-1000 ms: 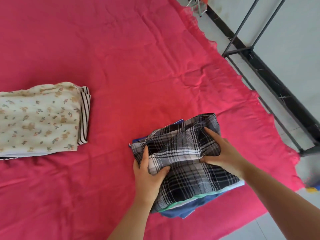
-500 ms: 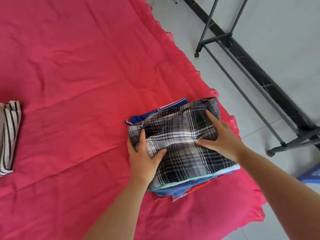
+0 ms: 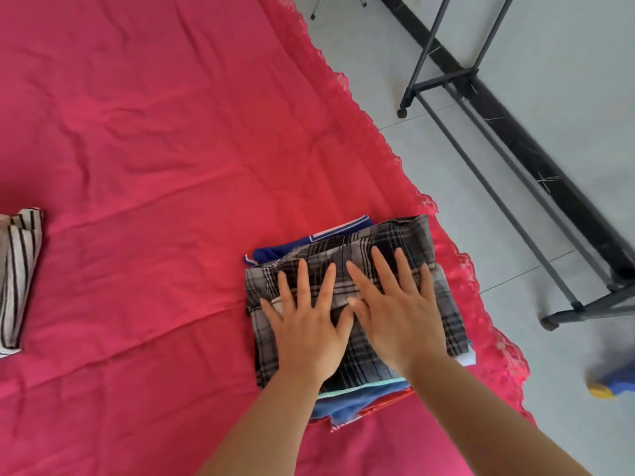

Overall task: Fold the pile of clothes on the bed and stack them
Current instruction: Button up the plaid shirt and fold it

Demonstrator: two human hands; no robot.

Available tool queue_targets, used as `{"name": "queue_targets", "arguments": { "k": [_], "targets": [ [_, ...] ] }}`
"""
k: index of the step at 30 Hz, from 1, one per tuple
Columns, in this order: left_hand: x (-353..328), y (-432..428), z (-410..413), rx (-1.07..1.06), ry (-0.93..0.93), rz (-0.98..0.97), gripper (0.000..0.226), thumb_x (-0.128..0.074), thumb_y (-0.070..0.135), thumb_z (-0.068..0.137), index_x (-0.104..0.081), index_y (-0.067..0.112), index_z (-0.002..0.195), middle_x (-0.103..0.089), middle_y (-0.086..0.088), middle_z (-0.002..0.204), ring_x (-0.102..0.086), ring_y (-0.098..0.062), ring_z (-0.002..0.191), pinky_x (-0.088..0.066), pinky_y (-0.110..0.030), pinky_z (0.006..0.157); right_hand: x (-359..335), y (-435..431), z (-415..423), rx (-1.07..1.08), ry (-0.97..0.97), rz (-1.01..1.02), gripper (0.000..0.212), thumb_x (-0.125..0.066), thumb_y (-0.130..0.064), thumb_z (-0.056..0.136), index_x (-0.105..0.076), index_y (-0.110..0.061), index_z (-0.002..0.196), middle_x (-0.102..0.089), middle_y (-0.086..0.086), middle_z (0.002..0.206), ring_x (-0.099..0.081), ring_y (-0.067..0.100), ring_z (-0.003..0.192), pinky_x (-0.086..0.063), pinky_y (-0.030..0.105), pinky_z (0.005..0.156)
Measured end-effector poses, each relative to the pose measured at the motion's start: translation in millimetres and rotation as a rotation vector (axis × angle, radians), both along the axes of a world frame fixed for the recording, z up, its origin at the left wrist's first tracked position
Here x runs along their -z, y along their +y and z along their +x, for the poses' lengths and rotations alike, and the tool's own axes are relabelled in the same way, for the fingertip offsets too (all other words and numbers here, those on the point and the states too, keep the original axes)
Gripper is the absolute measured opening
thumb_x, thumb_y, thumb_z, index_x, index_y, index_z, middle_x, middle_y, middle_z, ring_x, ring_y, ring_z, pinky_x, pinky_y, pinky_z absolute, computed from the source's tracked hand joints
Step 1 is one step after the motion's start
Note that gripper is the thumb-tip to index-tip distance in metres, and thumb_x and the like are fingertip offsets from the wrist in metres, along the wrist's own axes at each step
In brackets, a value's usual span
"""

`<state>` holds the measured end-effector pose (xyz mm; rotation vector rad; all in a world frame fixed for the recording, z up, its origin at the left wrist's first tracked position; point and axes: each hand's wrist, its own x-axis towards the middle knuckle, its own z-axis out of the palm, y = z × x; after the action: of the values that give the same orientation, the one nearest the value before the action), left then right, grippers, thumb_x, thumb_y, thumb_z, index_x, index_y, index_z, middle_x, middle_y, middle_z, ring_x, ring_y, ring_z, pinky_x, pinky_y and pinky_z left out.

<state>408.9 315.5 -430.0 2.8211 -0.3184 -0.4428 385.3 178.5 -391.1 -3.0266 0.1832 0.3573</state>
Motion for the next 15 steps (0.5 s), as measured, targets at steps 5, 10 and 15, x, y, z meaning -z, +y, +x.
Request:
{"name": "queue_targets", "arguments": {
  "k": [5, 10, 15],
  "targets": [
    [27.8, -6.8, 6.5, -0.024, -0.017, -0.015, 0.061, 0.005, 0.071, 0.079, 0.032, 0.050, 0.130, 0.025, 0.003, 0.152, 0.018, -0.032, 0.141, 0.005, -0.063, 0.108, 30.3, -1.3, 12.5, 0.011, 0.028, -0.068, 0.056, 0.006, -0.056, 0.090, 0.004, -0.043, 0.144, 0.001, -0.003, 0.158, 0.006, 0.027, 0.145, 0.007, 0.049, 0.113],
    [36.0, -8.7, 23.0, 0.029, 0.144, 0.051, 0.059, 0.010, 0.069, 0.076, 0.046, 0.048, 0.118, 0.033, 0.001, 0.150, 0.030, -0.032, 0.136, 0.012, -0.063, 0.106, 42.6, -1.1, 23.7, 0.025, 0.049, -0.110, 0.056, 0.006, -0.054, 0.089, 0.005, -0.043, 0.144, 0.000, -0.003, 0.158, 0.004, 0.027, 0.145, 0.006, 0.048, 0.112],
    [5.1, -5.3, 33.8, 0.139, 0.343, -0.007, 0.068, -0.021, 0.065, 0.090, 0.018, 0.045, 0.141, 0.028, 0.002, 0.153, 0.026, -0.031, 0.139, 0.008, -0.063, 0.107, 23.4, -2.6, 19.8, 0.041, 0.125, -0.114, 0.055, 0.004, -0.054, 0.089, 0.010, -0.044, 0.143, 0.005, -0.004, 0.158, 0.007, 0.024, 0.145, 0.000, 0.048, 0.115]
  ]
}}
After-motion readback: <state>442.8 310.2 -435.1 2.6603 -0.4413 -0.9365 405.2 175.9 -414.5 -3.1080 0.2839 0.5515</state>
